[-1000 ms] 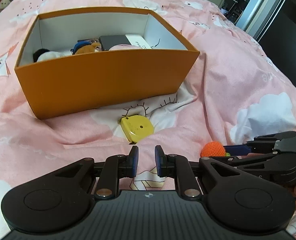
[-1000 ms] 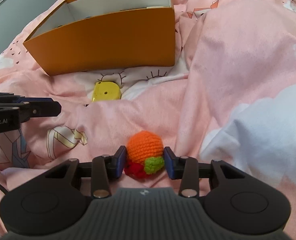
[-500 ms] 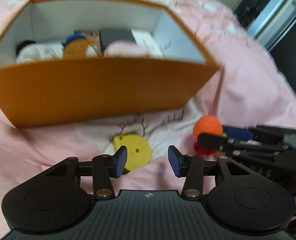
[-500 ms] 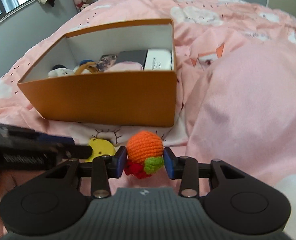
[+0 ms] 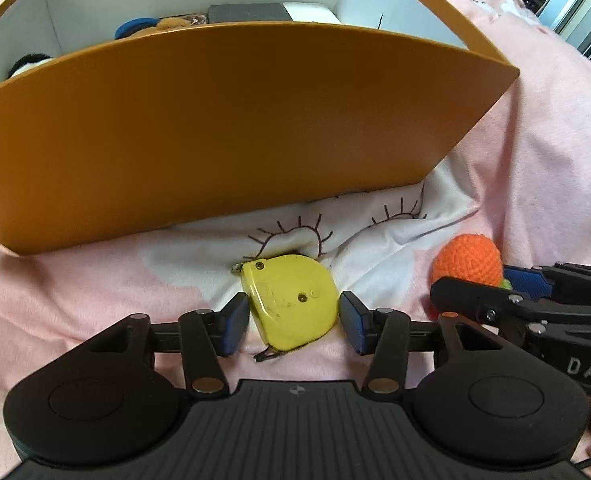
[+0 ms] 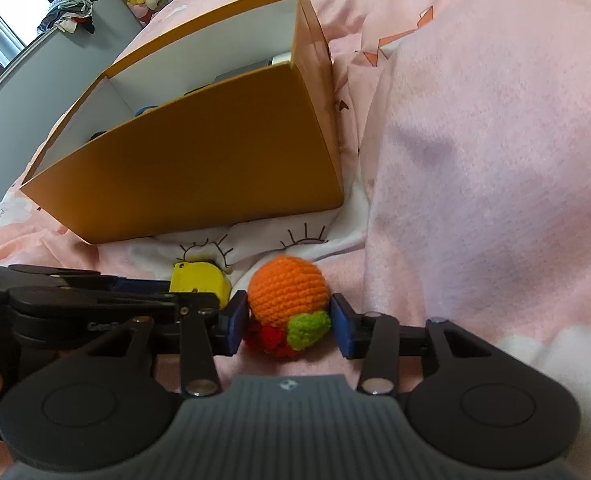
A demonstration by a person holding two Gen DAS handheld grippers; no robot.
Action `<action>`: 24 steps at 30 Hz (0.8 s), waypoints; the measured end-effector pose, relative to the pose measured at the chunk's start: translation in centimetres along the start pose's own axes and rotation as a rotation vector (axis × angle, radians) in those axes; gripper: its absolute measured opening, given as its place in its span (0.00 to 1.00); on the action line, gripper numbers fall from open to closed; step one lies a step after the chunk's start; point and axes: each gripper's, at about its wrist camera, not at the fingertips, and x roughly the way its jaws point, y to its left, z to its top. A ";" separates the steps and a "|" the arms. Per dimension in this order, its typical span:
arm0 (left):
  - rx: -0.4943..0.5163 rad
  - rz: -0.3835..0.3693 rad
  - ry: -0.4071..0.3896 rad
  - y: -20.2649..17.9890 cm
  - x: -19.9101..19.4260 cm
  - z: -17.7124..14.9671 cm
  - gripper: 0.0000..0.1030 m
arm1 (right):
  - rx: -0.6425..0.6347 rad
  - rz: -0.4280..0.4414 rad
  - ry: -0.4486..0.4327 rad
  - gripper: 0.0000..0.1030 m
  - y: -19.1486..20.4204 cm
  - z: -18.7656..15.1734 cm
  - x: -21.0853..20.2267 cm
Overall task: Organize objects
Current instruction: 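Grasp the orange crocheted ball with the right tool while the left tool grasps the yellow tape measure, then carry the orange ball and yellow tape measure into the orange box with both tools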
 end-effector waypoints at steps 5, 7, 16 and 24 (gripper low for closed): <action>0.008 0.030 0.030 -0.3 1.2 0.5 0.61 | 0.014 0.018 0.015 0.45 -0.4 0.3 0.6; 0.000 0.028 0.027 -0.1 1.4 0.5 0.60 | 0.018 0.024 0.018 0.45 -0.5 0.3 0.8; -0.025 -0.034 -0.001 1.3 -0.9 -0.3 0.59 | 0.023 0.022 0.010 0.44 -0.4 0.3 0.4; 0.026 -0.129 -0.145 3.2 -9.1 -1.5 0.58 | -0.089 0.032 -0.113 0.43 2.4 0.9 -4.4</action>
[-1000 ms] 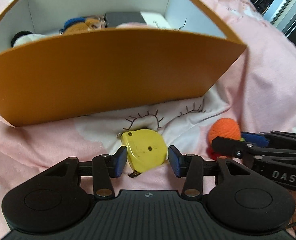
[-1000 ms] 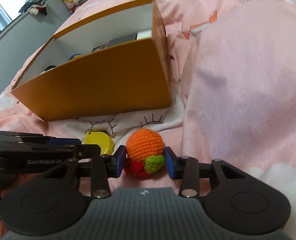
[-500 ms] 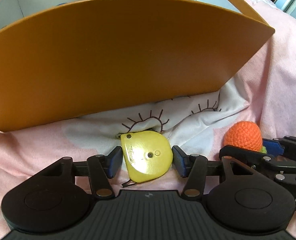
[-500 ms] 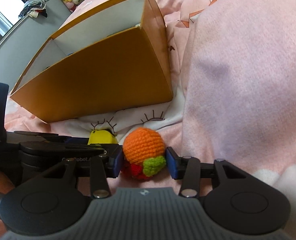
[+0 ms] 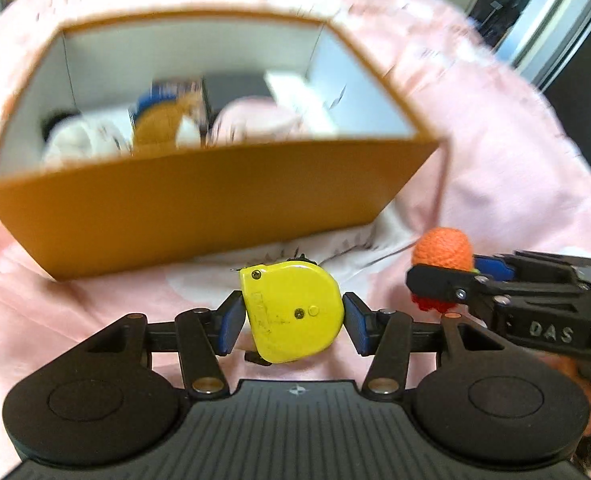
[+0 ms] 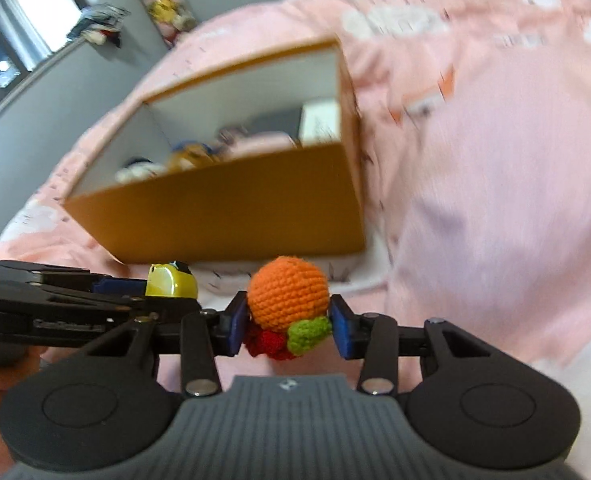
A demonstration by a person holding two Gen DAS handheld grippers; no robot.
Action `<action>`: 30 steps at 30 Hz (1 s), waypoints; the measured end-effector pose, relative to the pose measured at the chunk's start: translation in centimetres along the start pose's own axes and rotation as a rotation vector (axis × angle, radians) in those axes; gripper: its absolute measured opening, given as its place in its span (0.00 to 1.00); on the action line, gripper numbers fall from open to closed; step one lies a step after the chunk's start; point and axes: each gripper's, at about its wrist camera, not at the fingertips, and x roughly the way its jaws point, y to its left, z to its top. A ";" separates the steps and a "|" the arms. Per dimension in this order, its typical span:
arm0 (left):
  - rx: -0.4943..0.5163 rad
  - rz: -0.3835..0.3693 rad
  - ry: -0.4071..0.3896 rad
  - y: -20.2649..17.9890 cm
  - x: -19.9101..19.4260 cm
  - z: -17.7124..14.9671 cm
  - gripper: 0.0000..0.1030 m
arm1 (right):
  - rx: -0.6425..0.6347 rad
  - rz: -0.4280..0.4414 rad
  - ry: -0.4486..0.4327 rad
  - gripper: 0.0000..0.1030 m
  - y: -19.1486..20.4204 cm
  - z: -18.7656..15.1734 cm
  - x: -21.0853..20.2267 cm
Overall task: Organize objects
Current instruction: 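Carry the orange ball and yellow tape measure into the orange box with both tools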
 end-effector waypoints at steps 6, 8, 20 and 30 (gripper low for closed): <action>0.083 -0.027 -0.109 -1.1 -4.6 4.3 0.58 | -0.032 0.092 -0.066 0.43 1.7 3.8 -3.5; 0.123 0.001 -0.142 -1.2 -5.3 5.8 0.58 | -0.040 0.125 -0.078 0.43 2.3 5.7 -3.8; 0.508 0.222 0.019 2.8 -0.5 14.9 0.58 | -0.045 0.237 0.036 0.43 6.2 17.2 7.4; 0.825 0.283 0.292 5.2 7.2 18.2 0.58 | -0.033 0.224 0.180 0.43 6.3 21.1 18.2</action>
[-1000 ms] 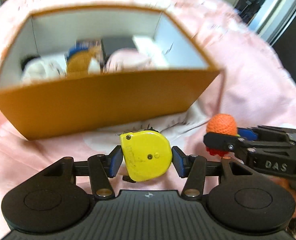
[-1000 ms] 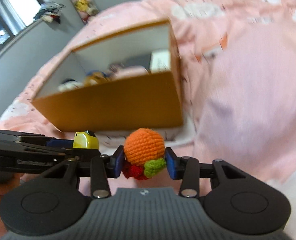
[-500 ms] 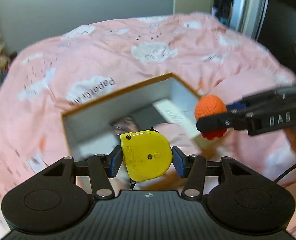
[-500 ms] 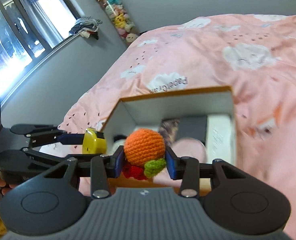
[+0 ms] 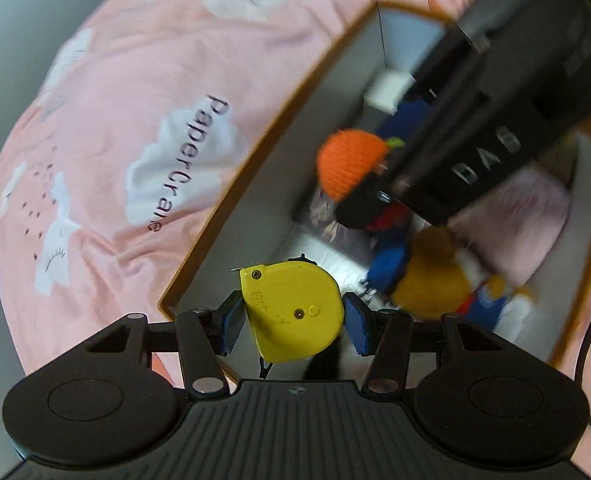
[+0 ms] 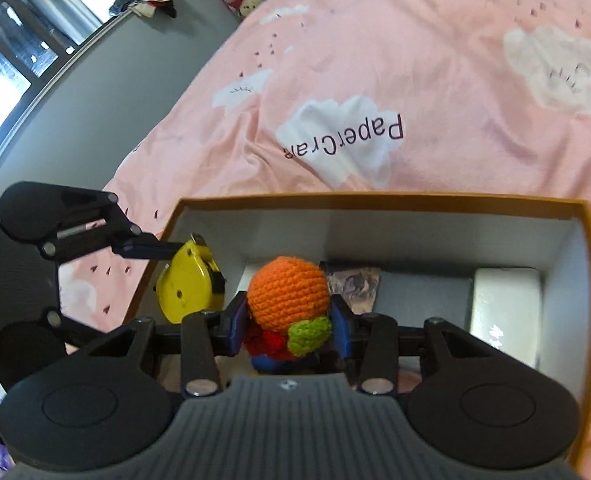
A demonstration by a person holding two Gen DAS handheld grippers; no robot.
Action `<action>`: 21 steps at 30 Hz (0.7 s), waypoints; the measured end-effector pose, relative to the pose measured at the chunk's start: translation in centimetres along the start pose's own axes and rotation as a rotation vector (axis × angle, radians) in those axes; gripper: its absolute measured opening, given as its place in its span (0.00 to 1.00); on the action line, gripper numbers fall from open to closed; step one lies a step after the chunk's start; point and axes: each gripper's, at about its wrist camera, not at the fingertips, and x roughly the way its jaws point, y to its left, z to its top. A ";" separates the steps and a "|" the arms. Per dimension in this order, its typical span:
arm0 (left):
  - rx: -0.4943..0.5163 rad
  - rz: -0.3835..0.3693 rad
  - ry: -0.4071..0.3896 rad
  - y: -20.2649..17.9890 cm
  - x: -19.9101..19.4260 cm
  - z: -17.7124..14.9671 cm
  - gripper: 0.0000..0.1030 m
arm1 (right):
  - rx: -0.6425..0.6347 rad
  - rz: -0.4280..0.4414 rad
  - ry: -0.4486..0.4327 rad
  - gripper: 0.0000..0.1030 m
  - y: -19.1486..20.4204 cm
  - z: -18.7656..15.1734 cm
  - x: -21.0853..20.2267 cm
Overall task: Organize objects
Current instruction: 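Carry the orange ball and yellow tape measure into the orange box with both tools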
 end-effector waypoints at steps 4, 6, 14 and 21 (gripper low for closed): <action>0.105 -0.020 0.075 -0.4 2.2 0.4 0.59 | 0.026 0.018 0.034 0.43 -0.8 0.9 2.4; 0.142 -0.038 0.106 -0.6 3.1 0.4 0.59 | 0.037 0.031 0.050 0.43 -1.0 1.1 3.2; 0.202 -0.081 0.178 -0.8 5.8 0.2 0.59 | 0.049 0.028 0.082 0.43 -1.9 1.1 4.9; 0.162 -0.108 0.187 -0.4 6.6 -0.7 0.61 | 0.043 0.023 0.092 0.43 -2.0 1.0 5.2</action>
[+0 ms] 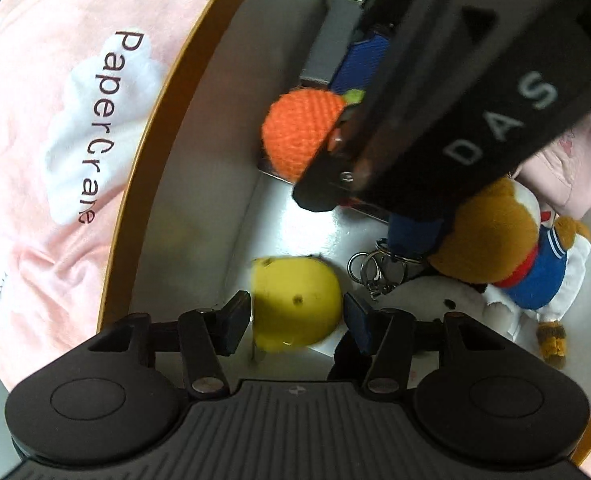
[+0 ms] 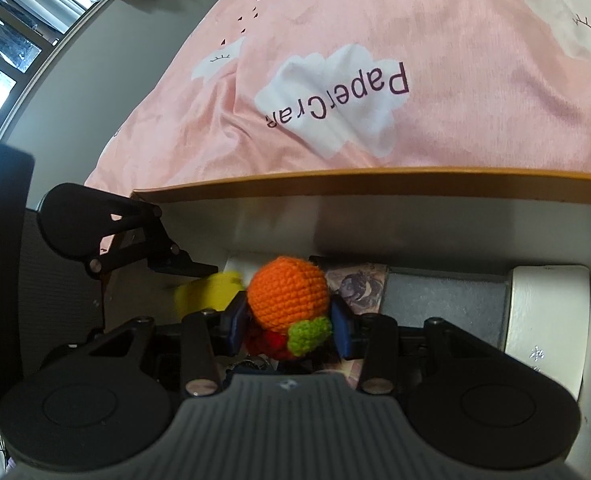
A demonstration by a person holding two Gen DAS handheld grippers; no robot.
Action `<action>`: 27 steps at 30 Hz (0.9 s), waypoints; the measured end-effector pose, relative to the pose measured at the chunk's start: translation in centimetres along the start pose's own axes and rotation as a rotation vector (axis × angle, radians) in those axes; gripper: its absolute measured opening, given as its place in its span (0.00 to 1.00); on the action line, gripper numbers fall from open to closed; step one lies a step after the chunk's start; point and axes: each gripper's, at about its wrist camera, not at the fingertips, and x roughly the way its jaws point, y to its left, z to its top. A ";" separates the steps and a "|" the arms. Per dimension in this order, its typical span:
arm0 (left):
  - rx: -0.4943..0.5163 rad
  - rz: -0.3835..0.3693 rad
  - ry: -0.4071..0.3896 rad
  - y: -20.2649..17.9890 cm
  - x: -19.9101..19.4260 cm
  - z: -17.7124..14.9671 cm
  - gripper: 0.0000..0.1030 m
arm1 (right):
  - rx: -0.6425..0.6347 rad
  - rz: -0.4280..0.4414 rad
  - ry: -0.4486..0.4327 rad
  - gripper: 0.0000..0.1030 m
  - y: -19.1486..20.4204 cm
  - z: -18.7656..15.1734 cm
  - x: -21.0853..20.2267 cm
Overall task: Organize objects
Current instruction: 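Carry the orange ball and yellow tape measure into the orange box with both tools, then open the left tool to drop the tape measure while the right tool lowers the ball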
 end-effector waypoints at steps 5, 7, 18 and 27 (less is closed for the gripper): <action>-0.027 0.008 -0.023 0.0 -0.1 -1.0 0.61 | -0.007 -0.019 -0.003 0.44 0.1 -0.1 0.0; -0.046 0.002 -0.054 -0.1 -0.9 -1.6 0.60 | -0.013 -0.012 -0.003 0.44 0.2 -0.1 0.0; -0.331 -0.075 -0.365 2.6 -8.6 -8.8 0.59 | -0.074 -0.042 0.080 0.43 2.8 0.5 2.3; -0.585 -0.116 -0.543 5.0 -11.6 -12.0 0.55 | -0.083 -0.064 0.128 0.43 4.1 1.3 4.4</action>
